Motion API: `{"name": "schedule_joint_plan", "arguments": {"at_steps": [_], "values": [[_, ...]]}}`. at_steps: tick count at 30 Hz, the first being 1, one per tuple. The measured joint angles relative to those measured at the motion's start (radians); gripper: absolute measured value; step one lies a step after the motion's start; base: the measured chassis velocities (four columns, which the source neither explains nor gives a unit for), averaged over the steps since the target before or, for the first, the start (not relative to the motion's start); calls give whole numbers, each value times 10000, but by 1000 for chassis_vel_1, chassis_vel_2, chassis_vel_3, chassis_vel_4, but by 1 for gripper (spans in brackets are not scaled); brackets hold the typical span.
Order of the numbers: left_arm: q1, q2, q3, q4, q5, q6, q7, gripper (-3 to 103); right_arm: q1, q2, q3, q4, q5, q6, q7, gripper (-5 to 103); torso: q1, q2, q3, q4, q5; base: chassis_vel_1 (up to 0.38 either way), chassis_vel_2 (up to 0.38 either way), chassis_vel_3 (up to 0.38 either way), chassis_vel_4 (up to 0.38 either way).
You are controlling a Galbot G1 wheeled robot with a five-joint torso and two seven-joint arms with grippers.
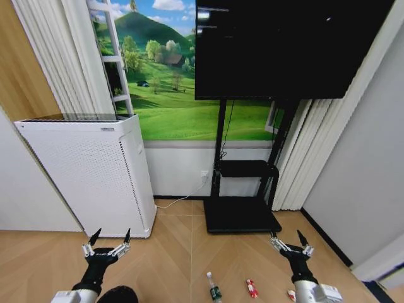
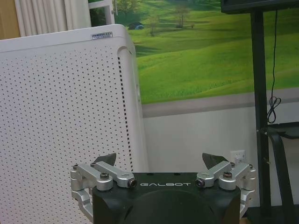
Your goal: Pick up the trash bin and place the garbage on the floor into it.
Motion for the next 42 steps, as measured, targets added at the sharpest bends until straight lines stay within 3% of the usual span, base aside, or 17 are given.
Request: {"name": "schedule_joint_plan", "arguments": {"at_steps": [25,42], "values": [[-61,41,94,220,467,-283,146,100,64,41,56,-117,24,-34,32,100,-458,-1083,-624,1,0,0,0,0,0],[12,-154,108,166,335,-451,112,100,78,-6,-35,-172,12,-25,20,100,-641,-1523,-881,1,0,-3,-2,-3,-3]]}}
